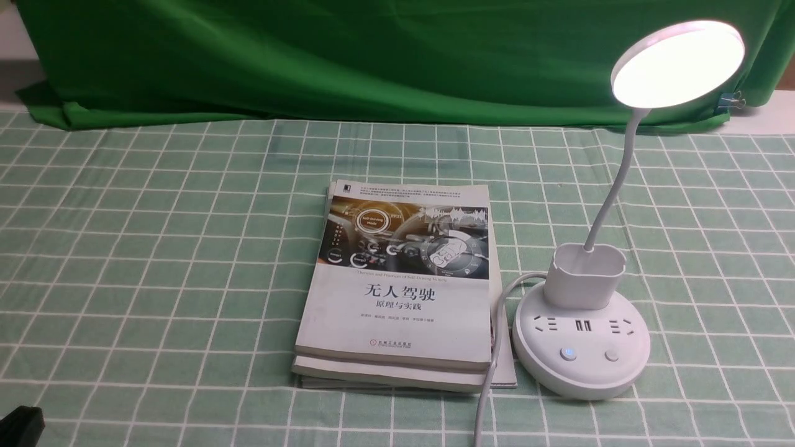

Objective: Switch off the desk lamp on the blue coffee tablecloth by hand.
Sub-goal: 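Press the power button on the lamp base to turn the lamp off with the right gripper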

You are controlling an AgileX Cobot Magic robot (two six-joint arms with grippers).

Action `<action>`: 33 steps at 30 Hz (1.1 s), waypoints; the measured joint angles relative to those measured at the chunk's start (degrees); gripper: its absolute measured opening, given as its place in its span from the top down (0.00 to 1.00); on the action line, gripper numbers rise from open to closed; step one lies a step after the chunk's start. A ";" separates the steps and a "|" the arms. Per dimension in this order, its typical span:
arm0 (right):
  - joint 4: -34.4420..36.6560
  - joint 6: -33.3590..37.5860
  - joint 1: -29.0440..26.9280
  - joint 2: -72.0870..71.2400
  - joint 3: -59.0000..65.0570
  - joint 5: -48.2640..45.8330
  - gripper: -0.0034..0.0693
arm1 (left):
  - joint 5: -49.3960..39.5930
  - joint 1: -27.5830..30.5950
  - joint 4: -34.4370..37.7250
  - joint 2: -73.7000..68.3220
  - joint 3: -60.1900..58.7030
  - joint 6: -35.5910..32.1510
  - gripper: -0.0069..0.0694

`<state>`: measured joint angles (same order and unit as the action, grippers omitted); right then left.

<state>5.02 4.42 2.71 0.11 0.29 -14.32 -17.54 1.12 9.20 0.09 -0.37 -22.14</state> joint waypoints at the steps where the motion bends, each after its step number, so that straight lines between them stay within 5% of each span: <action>1: 0.00 0.00 0.00 0.00 0.00 0.00 0.62 | 0.00 0.00 0.00 0.00 0.00 0.00 0.91; 10: 0.68 -0.92 0.00 0.00 0.00 0.83 0.62 | 0.00 0.00 0.00 0.00 0.00 0.00 0.91; 16: 9.33 -19.57 0.00 0.00 0.00 6.76 0.62 | 0.00 0.00 0.00 0.00 0.00 0.00 0.91; 21: 10.38 -27.20 0.00 0.00 0.00 15.28 0.62 | 0.00 0.00 0.00 0.00 0.00 0.00 0.91; 28: 10.56 -29.17 0.00 0.00 0.00 19.71 0.63 | 0.00 0.00 0.00 0.00 0.00 0.00 0.91; 33: 10.56 -23.08 0.87 5.22 -4.73 6.91 0.82 | 0.00 0.00 0.00 0.00 0.00 0.00 0.91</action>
<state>15.58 -18.66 3.58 5.33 -4.44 -7.40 -17.54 1.12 9.20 0.09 -0.37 -22.14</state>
